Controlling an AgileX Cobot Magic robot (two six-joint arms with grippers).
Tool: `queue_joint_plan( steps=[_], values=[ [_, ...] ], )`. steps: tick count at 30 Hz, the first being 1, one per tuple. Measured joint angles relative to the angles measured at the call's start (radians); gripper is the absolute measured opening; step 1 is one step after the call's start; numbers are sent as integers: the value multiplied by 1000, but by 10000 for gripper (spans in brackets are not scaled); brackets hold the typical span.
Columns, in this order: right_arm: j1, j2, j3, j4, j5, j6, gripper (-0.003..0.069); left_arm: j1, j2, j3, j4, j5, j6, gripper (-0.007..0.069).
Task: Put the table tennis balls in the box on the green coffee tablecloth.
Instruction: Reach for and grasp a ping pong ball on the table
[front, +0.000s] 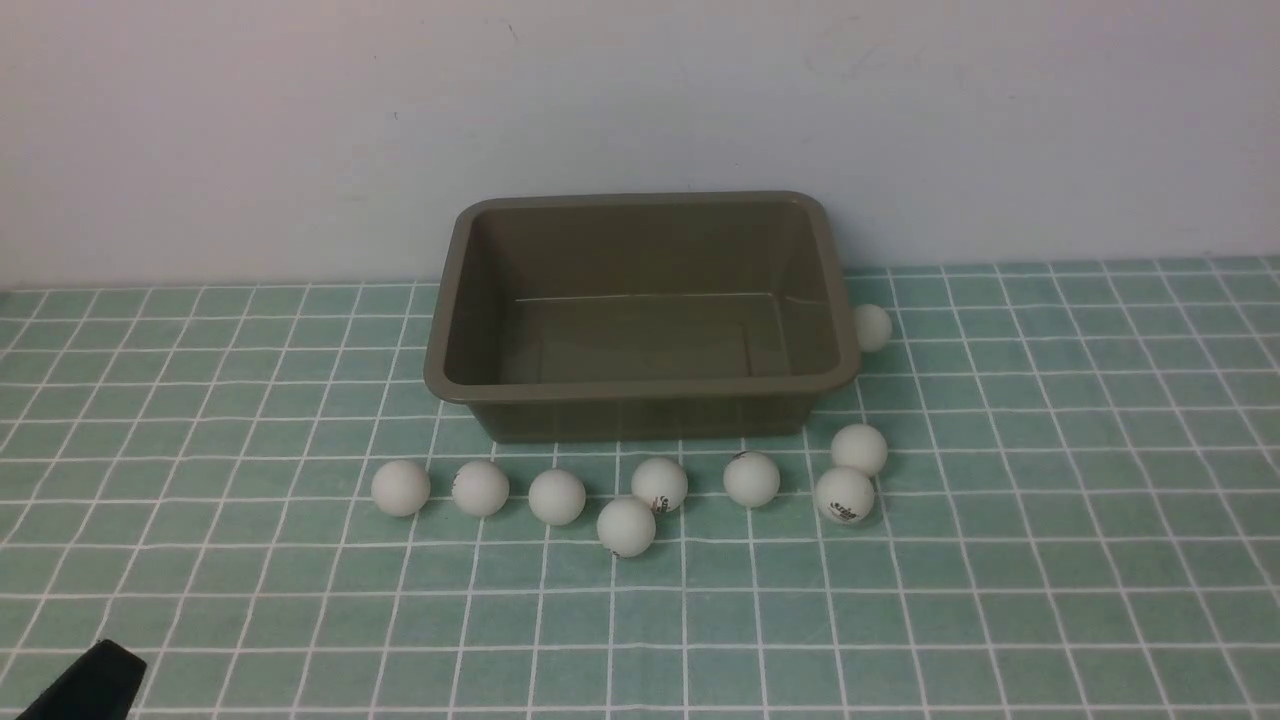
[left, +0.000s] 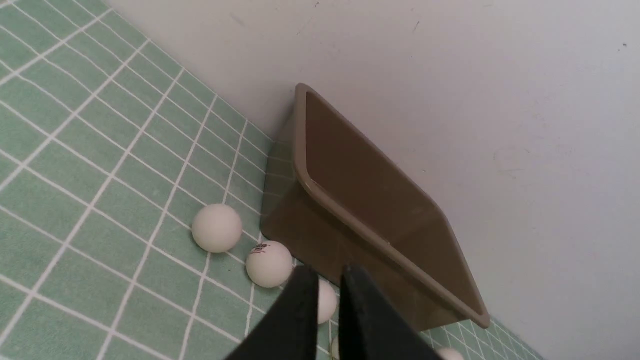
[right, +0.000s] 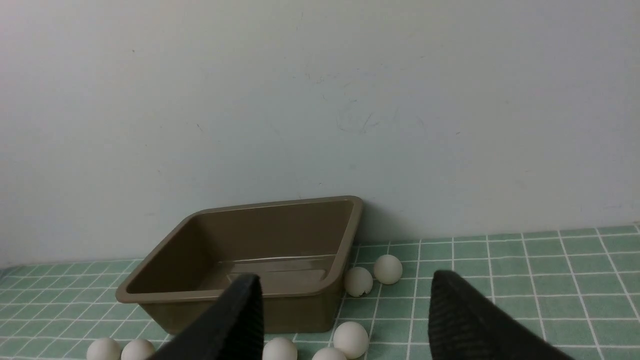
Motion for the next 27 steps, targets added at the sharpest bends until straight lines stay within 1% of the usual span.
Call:
queue_joint_plan(
  steps=[3,9,16,19,21,24,27],
  values=[
    [0,0,0,-1,0,0,408,0,0,0,-7,-5,0,50],
    [0,0,0,-1,0,-2,408,0,0,0,-67,-6,-8,51],
    [0,0,-1,12,41,-89,408,0,0,0,-186,-43,-4,51],
    [0,0,-1,34,48,-115,408,0,0,0,-191,-49,63,55],
    [0,0,-1,64,49,-144,408,0,0,0,-191,-32,136,73],
    [0,0,-1,87,49,-171,408,0,0,0,-191,-2,257,133],
    [0,0,-1,108,49,-192,408,0,0,0,-191,18,331,206]
  ],
)
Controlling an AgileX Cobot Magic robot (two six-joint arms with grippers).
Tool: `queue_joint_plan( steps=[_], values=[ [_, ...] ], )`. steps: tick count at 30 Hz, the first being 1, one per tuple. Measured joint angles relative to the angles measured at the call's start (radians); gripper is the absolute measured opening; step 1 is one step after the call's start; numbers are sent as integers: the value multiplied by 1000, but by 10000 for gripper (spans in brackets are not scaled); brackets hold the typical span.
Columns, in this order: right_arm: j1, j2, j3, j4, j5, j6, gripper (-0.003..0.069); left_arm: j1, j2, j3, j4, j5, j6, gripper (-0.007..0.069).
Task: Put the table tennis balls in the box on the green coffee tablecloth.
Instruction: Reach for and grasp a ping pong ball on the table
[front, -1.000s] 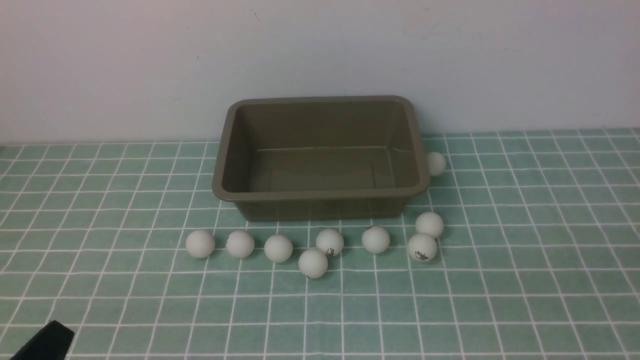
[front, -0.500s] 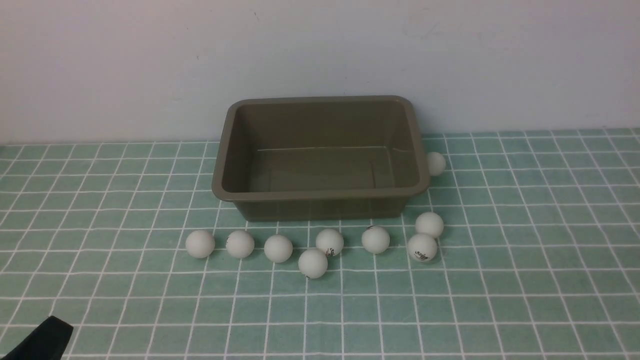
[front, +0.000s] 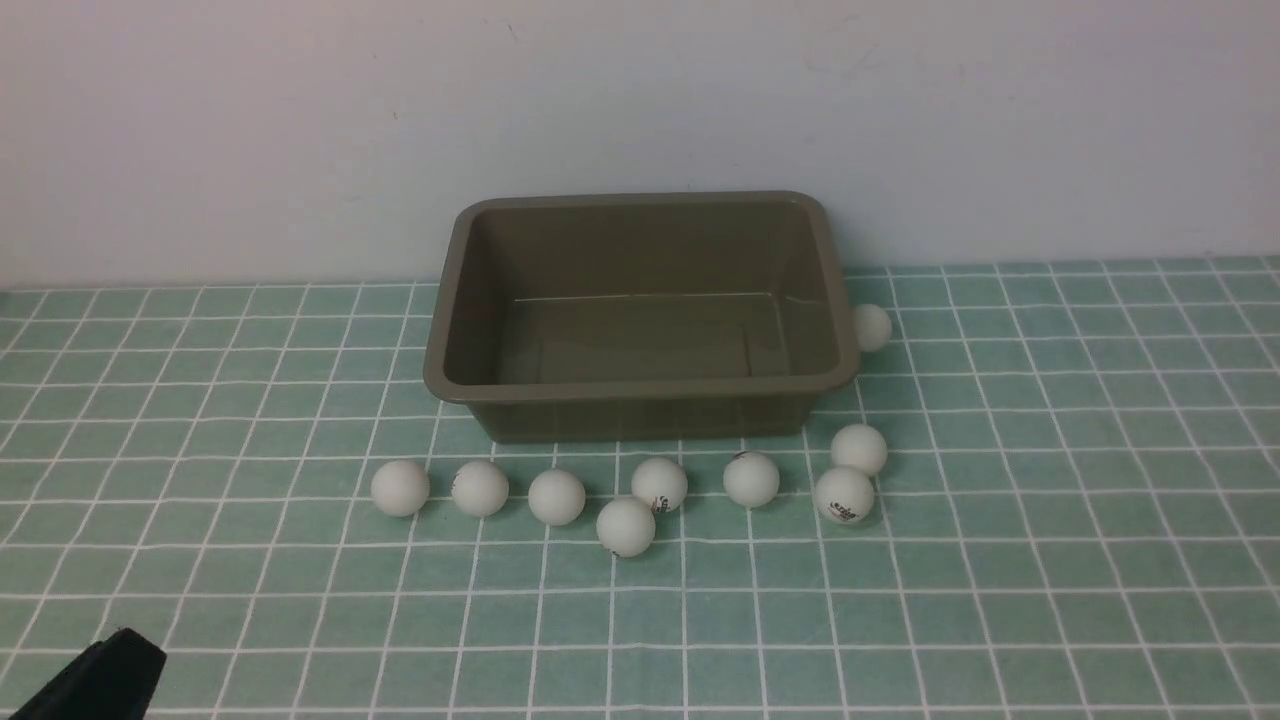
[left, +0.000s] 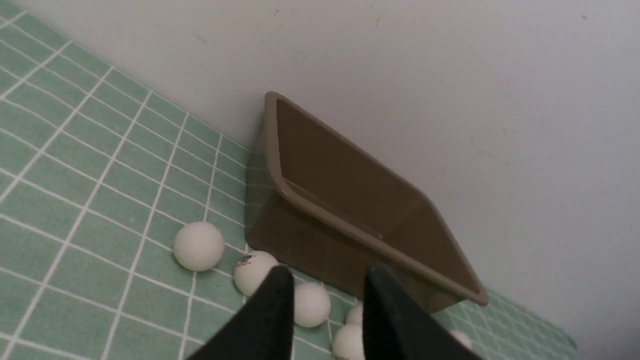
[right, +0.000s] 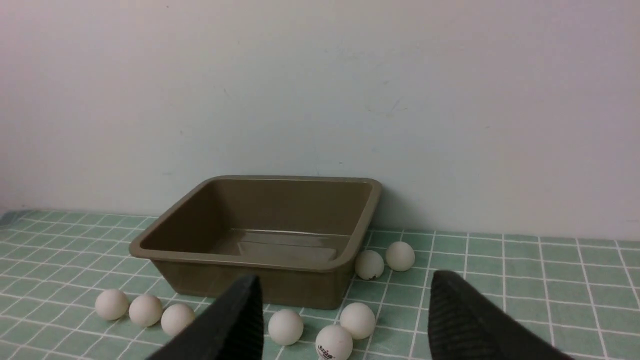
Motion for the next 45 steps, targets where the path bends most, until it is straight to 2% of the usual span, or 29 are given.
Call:
queue_joint_plan(
  steps=[4,7,10,14,19,24,32,35,38,40,43,45],
  values=[
    [0,0,0,12,5,-21,408,0,0,0,-6,34,84,336],
    [0,0,0,20,12,-36,408,0,0,0,-21,63,111,407],
    [0,0,0,28,23,-55,408,0,0,-8,-26,81,144,437],
    [0,0,0,30,36,-72,408,0,0,-81,-21,97,219,402],
    [0,0,0,31,47,-74,408,0,0,-122,53,113,237,363],
    [0,0,0,31,51,-75,408,0,-1,-135,73,117,237,363],
    [0,0,0,31,52,-75,408,0,-1,-294,115,152,238,363],
    [0,0,0,31,52,-75,408,0,-1,-374,217,216,223,363],
    [0,0,0,31,52,-75,408,0,-5,-429,447,348,143,363],
    [0,0,0,31,52,-75,408,0,-7,-454,654,465,30,363],
    [0,0,0,43,69,-117,408,0,-7,-473,899,578,-162,363],
    [0,0,0,71,99,-175,408,0,-7,-494,974,598,-269,363]
  ],
)
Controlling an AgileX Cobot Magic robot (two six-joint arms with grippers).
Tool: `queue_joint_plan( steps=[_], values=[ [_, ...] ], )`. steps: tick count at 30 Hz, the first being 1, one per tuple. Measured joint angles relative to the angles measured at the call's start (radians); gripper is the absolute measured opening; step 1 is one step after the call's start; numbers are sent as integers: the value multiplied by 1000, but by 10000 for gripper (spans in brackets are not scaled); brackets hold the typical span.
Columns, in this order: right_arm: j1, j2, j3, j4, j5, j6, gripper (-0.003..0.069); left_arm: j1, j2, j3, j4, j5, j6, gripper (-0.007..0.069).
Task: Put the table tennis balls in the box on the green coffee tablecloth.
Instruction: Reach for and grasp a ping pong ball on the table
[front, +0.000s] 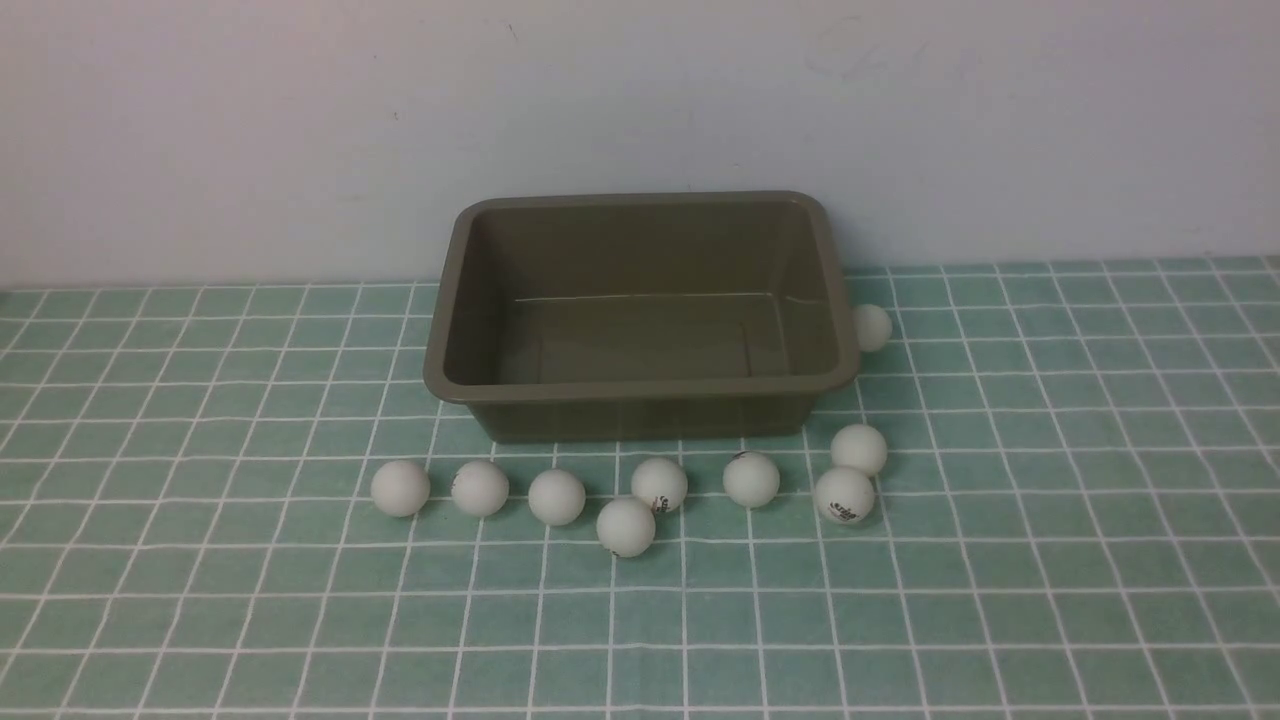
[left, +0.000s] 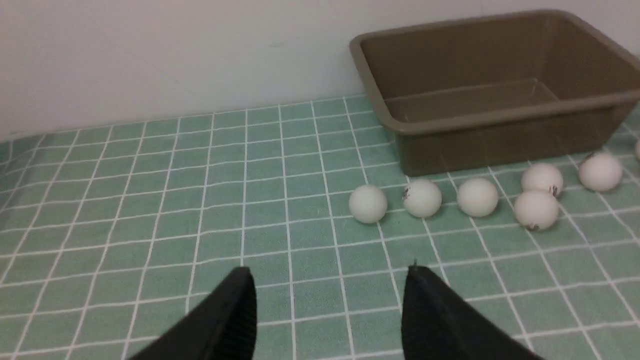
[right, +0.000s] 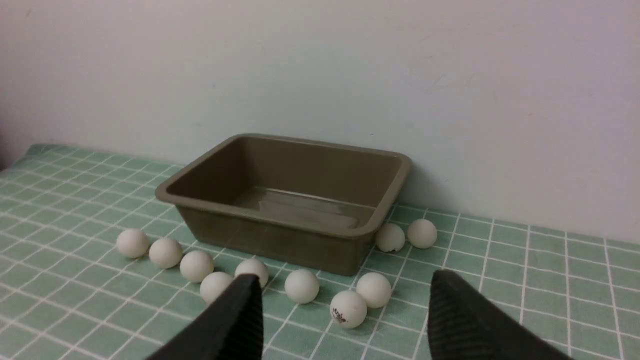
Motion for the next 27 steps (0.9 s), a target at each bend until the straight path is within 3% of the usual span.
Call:
queue_joint_plan(
  steps=[5,10,16,21,27],
  values=[
    [0,35,0,61,52,-91,408,0,25,-66,11,11,-70,363],
    [0,100,0,68,62,-135,408,0,228,-146,1,81,-13,363],
    [0,205,0,169,70,-255,408,-21,504,-197,-130,22,243,363],
    [0,296,0,271,100,-377,408,-130,704,-199,-259,-10,521,363],
    [0,426,0,278,100,-415,408,-176,789,-199,-284,-59,620,363]
  ],
)
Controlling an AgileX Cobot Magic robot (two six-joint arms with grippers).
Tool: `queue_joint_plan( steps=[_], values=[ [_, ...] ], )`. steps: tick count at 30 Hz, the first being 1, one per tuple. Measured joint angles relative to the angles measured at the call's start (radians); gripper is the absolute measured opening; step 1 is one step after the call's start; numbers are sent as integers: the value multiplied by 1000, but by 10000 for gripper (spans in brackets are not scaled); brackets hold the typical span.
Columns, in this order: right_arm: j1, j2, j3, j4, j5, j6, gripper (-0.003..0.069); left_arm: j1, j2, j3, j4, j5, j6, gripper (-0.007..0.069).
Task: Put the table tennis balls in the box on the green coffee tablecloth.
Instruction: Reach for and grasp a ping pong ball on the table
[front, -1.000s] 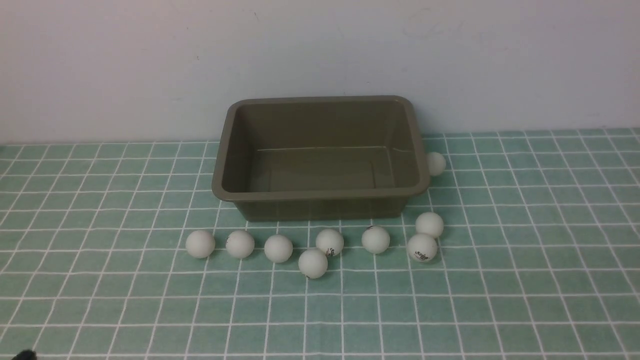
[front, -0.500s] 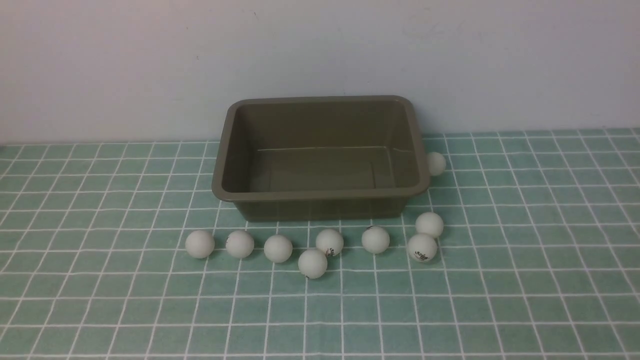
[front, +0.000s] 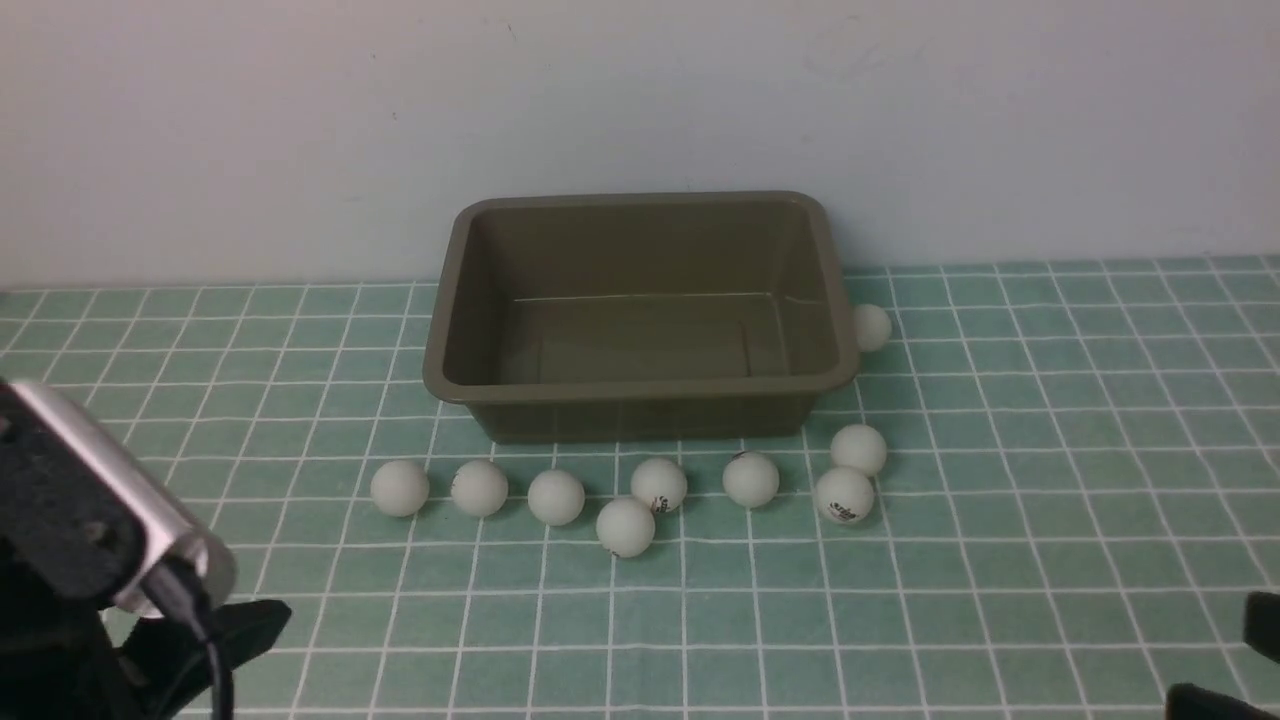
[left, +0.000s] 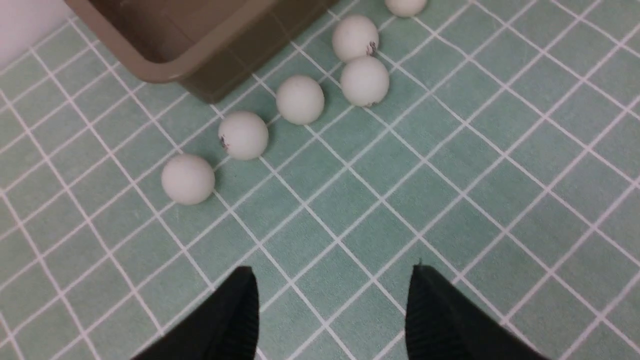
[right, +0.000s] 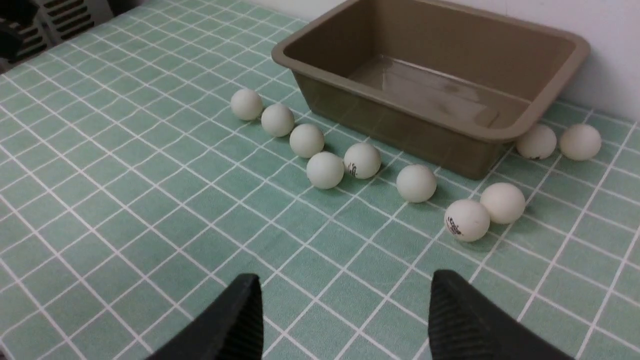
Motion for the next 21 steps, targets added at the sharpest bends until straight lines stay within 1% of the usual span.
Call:
queue_joint_plan(
  steps=[4,7,14,18,21],
  values=[
    [0,105,0,18,-19,-55,408,0,0,0,-10,-70,-2,363],
    [0,210,-12,25,-37,-70,408,0,1,0,-10,-79,-14,363],
    [0,463,-190,22,-54,-127,408,-2,1,0,0,-80,-17,363],
    [0,600,-269,4,-47,-150,408,-2,1,0,1,-108,-17,363],
    [33,718,-299,-35,-62,-188,408,-3,1,0,1,-146,-18,363]
  ],
)
